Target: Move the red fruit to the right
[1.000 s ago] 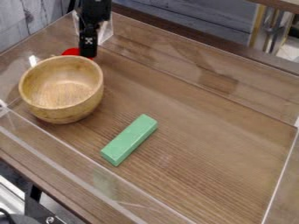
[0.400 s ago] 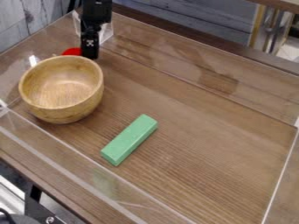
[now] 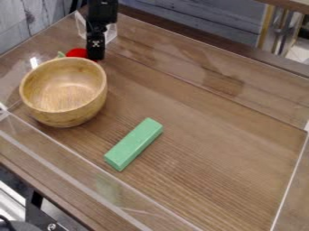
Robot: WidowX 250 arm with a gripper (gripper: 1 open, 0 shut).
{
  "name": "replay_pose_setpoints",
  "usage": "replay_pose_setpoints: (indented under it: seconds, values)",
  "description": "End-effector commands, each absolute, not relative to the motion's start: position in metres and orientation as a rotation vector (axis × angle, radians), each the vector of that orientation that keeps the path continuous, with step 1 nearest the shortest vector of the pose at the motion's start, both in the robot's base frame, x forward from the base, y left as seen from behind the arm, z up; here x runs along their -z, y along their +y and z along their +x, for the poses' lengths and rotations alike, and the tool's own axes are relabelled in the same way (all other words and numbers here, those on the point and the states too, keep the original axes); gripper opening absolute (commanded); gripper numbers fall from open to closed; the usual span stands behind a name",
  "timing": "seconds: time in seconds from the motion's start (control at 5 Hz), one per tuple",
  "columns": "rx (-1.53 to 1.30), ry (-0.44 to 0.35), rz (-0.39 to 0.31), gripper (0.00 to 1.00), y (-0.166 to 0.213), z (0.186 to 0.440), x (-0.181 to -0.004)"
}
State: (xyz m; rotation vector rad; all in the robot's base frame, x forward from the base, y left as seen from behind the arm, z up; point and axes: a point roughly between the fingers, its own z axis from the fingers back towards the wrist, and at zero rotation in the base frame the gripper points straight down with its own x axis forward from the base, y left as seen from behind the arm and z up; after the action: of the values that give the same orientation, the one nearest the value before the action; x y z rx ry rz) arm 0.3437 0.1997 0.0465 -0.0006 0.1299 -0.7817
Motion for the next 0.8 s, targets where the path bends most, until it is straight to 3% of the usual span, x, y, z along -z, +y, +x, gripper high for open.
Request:
replay_pose_setpoints:
  seconds: [0.0,0.6]
  values:
    - [0.776,0.081,0.052,1.00,0.200,0.359,-0.067]
    - [0.702,0.070,0.041,1.00,0.181,0.340,-0.076]
